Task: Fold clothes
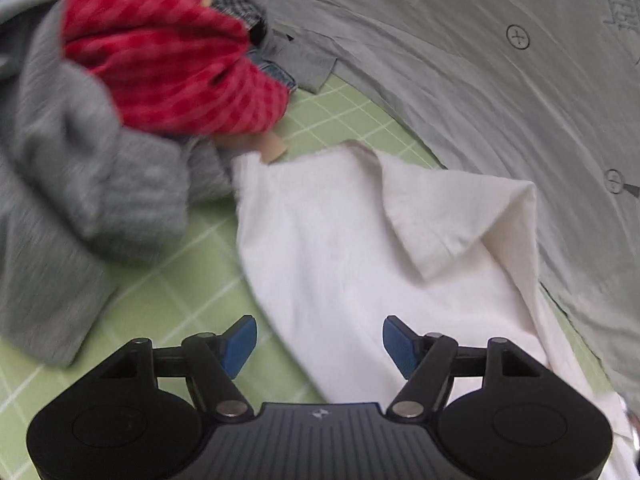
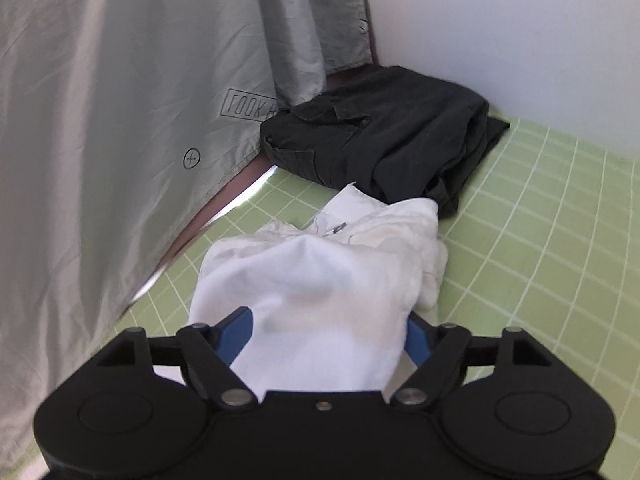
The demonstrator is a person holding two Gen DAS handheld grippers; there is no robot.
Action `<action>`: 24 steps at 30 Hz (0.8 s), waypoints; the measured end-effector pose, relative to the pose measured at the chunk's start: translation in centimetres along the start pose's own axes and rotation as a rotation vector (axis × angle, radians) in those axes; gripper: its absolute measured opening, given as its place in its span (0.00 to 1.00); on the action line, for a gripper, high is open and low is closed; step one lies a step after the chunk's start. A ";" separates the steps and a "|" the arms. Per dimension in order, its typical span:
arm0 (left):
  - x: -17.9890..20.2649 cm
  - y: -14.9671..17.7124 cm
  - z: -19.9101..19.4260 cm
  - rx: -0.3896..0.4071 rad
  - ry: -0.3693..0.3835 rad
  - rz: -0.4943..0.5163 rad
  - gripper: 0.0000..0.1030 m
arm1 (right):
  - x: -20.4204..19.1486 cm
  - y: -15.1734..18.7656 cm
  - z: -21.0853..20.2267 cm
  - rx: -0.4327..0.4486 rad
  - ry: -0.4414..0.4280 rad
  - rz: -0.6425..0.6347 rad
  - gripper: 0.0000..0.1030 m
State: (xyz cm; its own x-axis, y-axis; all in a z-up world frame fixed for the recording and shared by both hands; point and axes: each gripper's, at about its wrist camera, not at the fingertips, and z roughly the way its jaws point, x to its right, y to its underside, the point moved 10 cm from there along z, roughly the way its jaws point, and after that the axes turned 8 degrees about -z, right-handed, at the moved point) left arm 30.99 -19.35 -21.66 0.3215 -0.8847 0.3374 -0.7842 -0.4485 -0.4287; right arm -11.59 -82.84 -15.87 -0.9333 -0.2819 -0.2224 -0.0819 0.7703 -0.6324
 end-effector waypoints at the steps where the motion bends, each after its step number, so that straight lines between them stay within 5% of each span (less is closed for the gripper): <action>1: 0.1 -0.4 0.5 0.004 -0.018 0.003 0.68 | 0.1 0.0 0.3 -0.004 0.000 0.015 0.77; 3: 0.3 -1.0 1.4 0.016 -0.049 0.007 0.62 | 0.3 0.2 0.8 -0.023 0.009 0.033 0.73; 4: 0.4 -1.2 1.5 0.026 -0.057 0.009 0.58 | 0.4 0.2 0.9 -0.028 0.014 0.035 0.55; 6: 0.5 -1.5 1.7 0.030 -0.071 0.024 0.08 | 0.8 0.4 0.7 -0.028 0.023 0.030 0.26; 10: 0.6 -2.2 0.4 0.049 -0.040 0.014 0.04 | 1.4 0.3 -0.4 -0.009 0.005 0.032 0.06; 19: -3.1 0.6 -12.1 0.162 0.016 0.093 0.04 | 6.4 -1.5 -12.2 0.126 -0.014 -0.023 0.04; 24: -9.3 6.4 -14.6 0.121 -0.072 0.119 0.04 | 11.6 4.3 -15.3 0.073 0.062 -0.100 0.04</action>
State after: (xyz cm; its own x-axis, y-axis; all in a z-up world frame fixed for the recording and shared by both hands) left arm 15.23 -12.13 -15.29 0.2709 -0.9373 0.2191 -0.7510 -0.3482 -0.5610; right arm -28.15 -74.02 -9.85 -0.9417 -0.3177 -0.1107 -0.1523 0.6958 -0.7019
